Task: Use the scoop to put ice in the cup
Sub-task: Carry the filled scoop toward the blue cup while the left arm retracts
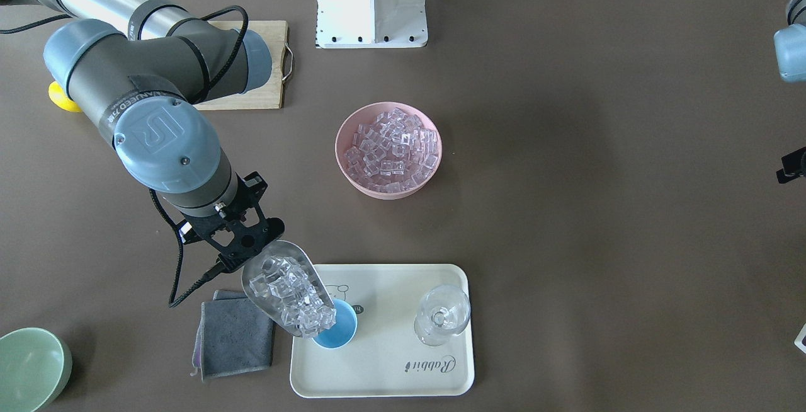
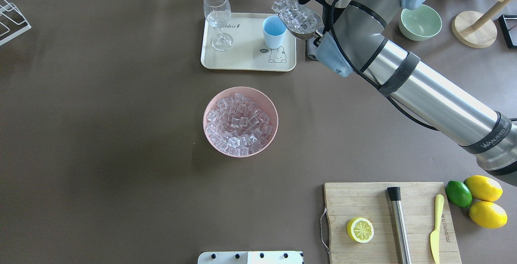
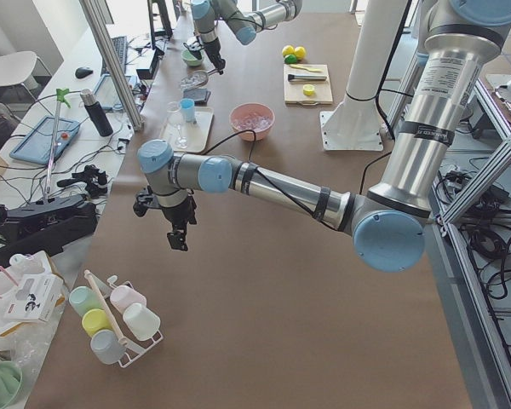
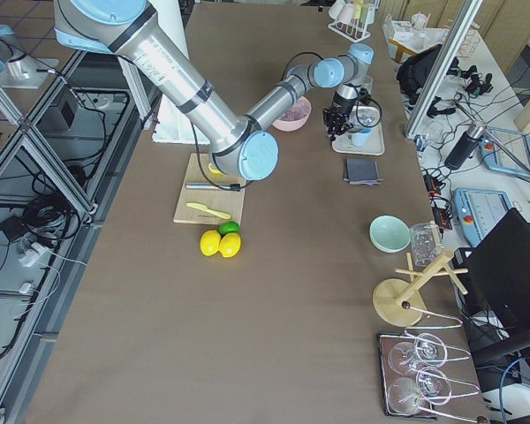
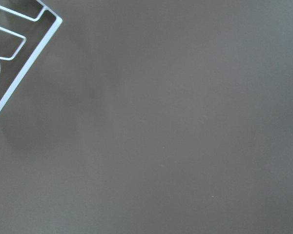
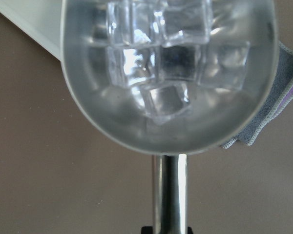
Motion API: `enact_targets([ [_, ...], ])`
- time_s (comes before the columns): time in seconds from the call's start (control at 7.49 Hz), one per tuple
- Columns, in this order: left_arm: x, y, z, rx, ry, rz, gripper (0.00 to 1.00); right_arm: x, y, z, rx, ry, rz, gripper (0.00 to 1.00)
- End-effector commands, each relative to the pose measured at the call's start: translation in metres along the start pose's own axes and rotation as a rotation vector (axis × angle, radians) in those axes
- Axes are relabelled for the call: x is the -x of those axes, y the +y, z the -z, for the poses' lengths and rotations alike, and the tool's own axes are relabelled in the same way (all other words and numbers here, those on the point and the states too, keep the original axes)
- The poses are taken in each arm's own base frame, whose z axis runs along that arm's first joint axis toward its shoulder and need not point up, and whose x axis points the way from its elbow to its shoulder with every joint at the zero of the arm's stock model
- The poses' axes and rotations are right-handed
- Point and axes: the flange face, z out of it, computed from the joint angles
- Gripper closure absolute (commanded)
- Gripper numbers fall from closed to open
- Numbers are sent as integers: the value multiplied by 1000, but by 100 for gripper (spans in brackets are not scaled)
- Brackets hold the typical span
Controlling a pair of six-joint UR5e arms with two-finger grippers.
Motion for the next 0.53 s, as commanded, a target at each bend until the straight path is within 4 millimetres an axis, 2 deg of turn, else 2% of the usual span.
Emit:
enact_targets([
  [0.0,90,26,-14,20,0,-58,1,-3,-11,-4,83,6,31,100],
  [0.13,108,34,-6,8,35,-18,1,-4,-10,-4,121,9,34,100],
  [0.27,135,53,-13,22,119,51,1,-4,-13,-2,146,17,33,100],
  [0.4,146,66,-19,16,159,-6,1,0,-25,5,179,20,30,100],
])
